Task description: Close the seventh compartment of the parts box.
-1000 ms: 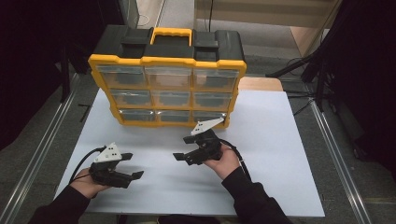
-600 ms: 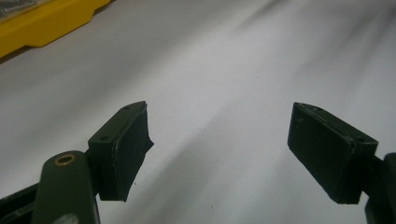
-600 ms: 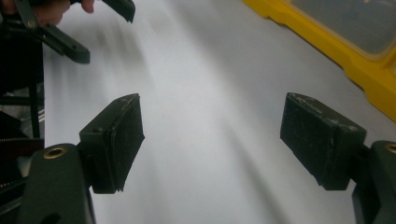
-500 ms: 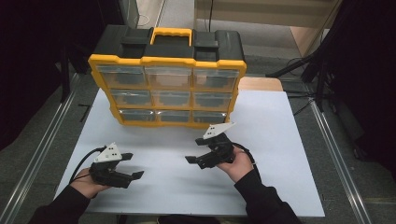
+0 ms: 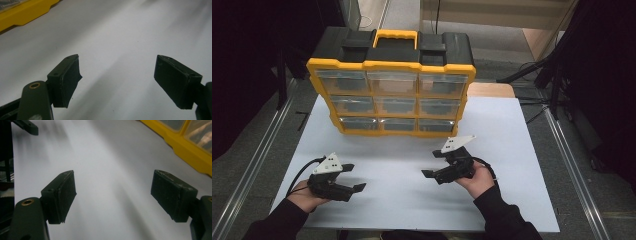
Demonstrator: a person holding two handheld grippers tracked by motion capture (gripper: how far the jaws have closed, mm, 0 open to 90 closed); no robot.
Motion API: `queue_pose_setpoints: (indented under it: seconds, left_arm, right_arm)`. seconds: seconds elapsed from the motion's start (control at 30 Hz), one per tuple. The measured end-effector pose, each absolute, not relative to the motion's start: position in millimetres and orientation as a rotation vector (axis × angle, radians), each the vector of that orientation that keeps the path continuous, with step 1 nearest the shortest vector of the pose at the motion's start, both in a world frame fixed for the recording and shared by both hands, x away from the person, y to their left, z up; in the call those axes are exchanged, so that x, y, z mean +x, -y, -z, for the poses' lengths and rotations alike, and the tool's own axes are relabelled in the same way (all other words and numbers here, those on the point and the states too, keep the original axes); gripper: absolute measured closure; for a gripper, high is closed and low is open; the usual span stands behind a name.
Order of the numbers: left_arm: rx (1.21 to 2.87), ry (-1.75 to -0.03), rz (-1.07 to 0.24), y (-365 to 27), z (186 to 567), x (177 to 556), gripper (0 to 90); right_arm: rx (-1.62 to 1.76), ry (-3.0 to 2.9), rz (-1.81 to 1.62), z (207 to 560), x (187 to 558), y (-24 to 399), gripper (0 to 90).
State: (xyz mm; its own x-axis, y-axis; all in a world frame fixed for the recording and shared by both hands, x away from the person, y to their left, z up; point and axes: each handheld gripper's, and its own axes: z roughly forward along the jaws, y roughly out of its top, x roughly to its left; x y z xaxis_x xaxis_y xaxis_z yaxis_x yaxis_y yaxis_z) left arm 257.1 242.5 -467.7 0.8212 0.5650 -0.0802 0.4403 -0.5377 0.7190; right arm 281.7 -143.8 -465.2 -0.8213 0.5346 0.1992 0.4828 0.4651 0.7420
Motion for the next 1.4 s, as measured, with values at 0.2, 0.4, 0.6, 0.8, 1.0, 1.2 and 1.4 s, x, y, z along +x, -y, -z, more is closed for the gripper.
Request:
queue_pose_setpoints:
  seconds: [0.2,0.4,0.6,0.8,1.0,1.2,1.4]
  left_arm:
    - [2.224,-0.732,-0.206,-242,468,257,20.7]
    - [2.225,-0.732,-0.205,-242,467,257,20.7]
    - [2.224,-0.734,-0.208,-242,468,257,20.7]
    - [2.227,-0.735,-0.209,-242,468,257,20.7]
    - [2.224,-0.740,-0.205,-242,468,258,20.7]
    - [2.229,-0.746,-0.207,-243,468,259,20.7]
    - [2.228,-0.745,-0.208,-243,469,259,20.7]
  right_arm:
    - [0.909,-2.645,-1.283,469,278,156,21.2]
    - [0.924,-2.636,-1.282,470,274,167,21.2]
    - [0.938,-2.630,-1.281,472,270,182,20.8]
    - [0.968,-2.612,-1.278,473,264,197,20.7]
    - [0.993,-2.598,-1.265,476,258,209,20.7]
    - [1.010,-2.600,-1.247,478,253,217,20.7]
    - [1.026,-2.588,-1.275,479,248,229,20.7]
